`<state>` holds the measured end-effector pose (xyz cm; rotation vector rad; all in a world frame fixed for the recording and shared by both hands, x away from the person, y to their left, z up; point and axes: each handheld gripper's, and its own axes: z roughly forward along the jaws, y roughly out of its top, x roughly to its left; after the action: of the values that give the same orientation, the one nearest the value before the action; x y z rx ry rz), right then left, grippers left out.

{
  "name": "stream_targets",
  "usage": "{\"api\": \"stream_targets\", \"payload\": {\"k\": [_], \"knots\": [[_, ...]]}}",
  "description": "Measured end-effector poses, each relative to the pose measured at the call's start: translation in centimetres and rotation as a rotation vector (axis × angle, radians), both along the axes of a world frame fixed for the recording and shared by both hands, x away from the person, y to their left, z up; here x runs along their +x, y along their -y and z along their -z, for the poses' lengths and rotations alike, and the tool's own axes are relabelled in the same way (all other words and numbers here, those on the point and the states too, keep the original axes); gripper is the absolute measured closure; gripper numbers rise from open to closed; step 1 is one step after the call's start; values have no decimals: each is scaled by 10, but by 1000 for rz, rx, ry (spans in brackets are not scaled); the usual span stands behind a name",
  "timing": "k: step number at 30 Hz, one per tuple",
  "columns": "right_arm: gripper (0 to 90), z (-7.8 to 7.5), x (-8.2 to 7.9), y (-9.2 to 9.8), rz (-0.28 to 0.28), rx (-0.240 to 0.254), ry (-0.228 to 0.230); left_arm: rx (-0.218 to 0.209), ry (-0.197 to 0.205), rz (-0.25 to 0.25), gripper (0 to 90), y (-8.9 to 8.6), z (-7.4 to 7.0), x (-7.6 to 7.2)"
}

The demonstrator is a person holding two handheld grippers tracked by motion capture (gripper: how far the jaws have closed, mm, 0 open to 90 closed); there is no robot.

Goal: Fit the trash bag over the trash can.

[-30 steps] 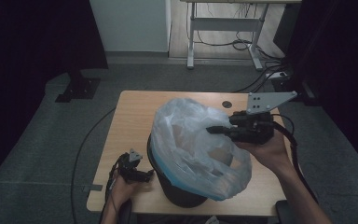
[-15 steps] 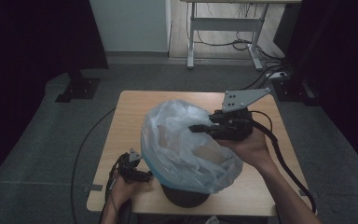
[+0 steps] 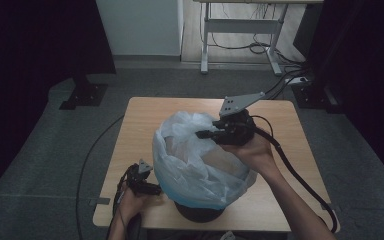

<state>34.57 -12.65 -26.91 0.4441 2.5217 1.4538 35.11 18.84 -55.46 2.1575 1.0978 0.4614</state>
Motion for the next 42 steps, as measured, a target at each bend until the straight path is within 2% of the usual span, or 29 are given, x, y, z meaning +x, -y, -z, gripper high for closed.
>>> {"api": "stream_targets", "payload": {"k": [2, 6, 7, 11, 13, 14, 21, 27, 35, 42], "knots": [[781, 4, 2, -1, 5, -14, -7, 0, 0, 0, 0, 0, 0, 0], [766, 4, 3, 0, -2, -3, -15, 0, 0, 0, 0, 0, 0, 0], [739, 3, 3, 1, -6, 0, -13, 0, 0, 0, 0, 0, 0, 0], [444, 1, 1, 2, 5, -6, 14, 0, 0, 0, 0, 0, 0, 0], [340, 1, 1, 2, 20, -13, 31, 0, 0, 0, 0, 0, 0, 0], [319, 1, 1, 2, 20, -15, 30, 0, 0, 0, 0, 0, 0, 0], [294, 6, 2, -5, -2, -53, 30, 0, 0, 0, 0, 0, 0, 0], [302, 15, 6, -16, -26, -116, -8, -1, 0, 0, 0, 0, 0, 0], [299, 30, 10, -32, -42, -226, -20, -1, -1, 0, 0, 0, 0, 0], [296, 49, 16, -48, -54, -350, -67, 0, 0, 0, 0, 0, 0, 0]]}}
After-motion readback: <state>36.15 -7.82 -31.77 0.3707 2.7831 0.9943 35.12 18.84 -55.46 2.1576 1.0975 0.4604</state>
